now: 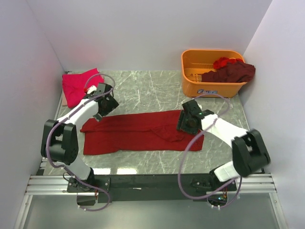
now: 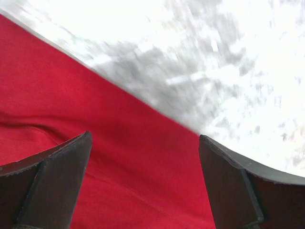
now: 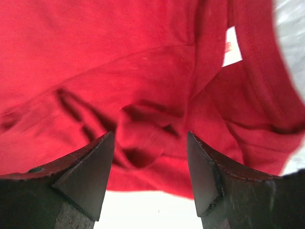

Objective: Fold and stack the t-shirts
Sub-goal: Fold the tshirt

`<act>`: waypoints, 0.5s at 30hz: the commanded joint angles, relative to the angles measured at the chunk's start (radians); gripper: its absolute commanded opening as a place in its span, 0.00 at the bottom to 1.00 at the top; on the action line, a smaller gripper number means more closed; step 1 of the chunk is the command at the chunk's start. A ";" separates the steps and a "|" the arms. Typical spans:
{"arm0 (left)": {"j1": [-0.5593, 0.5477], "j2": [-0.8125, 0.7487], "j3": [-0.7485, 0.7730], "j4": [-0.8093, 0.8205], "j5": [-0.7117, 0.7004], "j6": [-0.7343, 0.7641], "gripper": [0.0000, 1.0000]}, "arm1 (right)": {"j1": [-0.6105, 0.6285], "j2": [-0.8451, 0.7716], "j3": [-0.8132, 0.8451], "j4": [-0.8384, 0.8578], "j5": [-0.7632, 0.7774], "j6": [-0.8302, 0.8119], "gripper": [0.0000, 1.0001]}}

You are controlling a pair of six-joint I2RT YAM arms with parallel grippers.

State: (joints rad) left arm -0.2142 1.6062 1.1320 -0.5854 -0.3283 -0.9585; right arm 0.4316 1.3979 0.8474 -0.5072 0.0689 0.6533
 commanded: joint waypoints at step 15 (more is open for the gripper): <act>-0.347 -0.196 -0.421 -0.326 0.313 -0.176 0.99 | 0.018 0.775 0.756 -0.045 -0.208 -0.297 0.66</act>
State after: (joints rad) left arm -0.4725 1.4647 0.7860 -0.7513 -0.1730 -1.0336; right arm 0.4339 2.0266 1.4418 -0.5518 -0.0776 0.4908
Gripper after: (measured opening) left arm 0.995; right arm 0.657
